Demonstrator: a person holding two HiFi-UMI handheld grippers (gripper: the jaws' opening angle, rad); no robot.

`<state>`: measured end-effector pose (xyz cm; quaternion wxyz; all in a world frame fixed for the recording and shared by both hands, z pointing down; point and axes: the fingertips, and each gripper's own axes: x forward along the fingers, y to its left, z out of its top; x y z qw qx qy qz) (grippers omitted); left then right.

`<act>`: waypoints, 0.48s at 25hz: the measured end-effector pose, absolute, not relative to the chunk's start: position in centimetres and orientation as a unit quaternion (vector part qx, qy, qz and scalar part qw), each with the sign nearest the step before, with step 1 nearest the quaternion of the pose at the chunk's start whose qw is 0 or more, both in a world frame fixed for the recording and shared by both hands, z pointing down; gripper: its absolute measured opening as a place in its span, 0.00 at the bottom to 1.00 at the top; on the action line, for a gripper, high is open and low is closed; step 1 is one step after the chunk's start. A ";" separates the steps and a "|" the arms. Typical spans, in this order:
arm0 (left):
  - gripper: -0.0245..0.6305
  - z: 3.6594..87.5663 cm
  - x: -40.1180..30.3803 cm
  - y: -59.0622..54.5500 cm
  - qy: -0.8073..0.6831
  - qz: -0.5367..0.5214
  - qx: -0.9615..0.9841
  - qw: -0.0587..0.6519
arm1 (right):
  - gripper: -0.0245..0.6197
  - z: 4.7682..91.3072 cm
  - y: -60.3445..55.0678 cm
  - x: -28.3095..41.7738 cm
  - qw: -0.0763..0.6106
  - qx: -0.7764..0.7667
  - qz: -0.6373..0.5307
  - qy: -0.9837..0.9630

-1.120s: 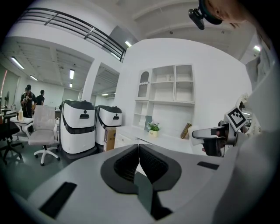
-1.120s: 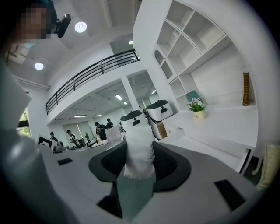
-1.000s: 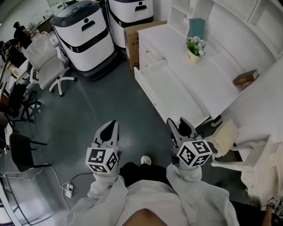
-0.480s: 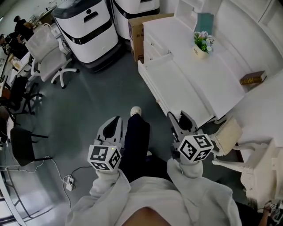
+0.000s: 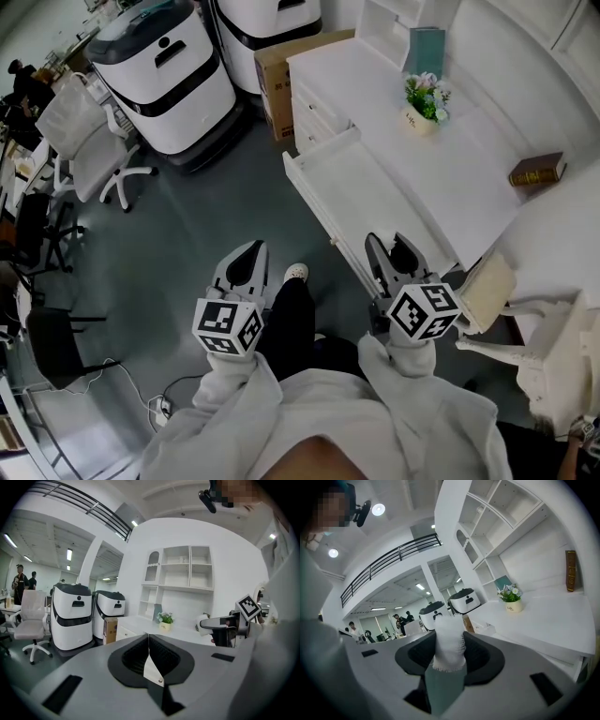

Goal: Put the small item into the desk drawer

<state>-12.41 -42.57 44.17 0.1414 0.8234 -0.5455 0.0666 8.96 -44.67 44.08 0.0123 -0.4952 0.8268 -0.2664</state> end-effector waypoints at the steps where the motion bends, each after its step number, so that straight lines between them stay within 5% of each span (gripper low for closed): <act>1: 0.07 44.0 -12.5 -43.7 -0.540 0.067 0.827 0.142 | 0.33 43.9 -45.4 8.9 0.014 -0.499 -0.268 0.824; 12: 0.07 42.8 -12.2 -55.2 -0.479 0.079 0.863 0.136 | 0.33 42.5 -53.3 8.9 0.022 -0.552 -0.266 0.790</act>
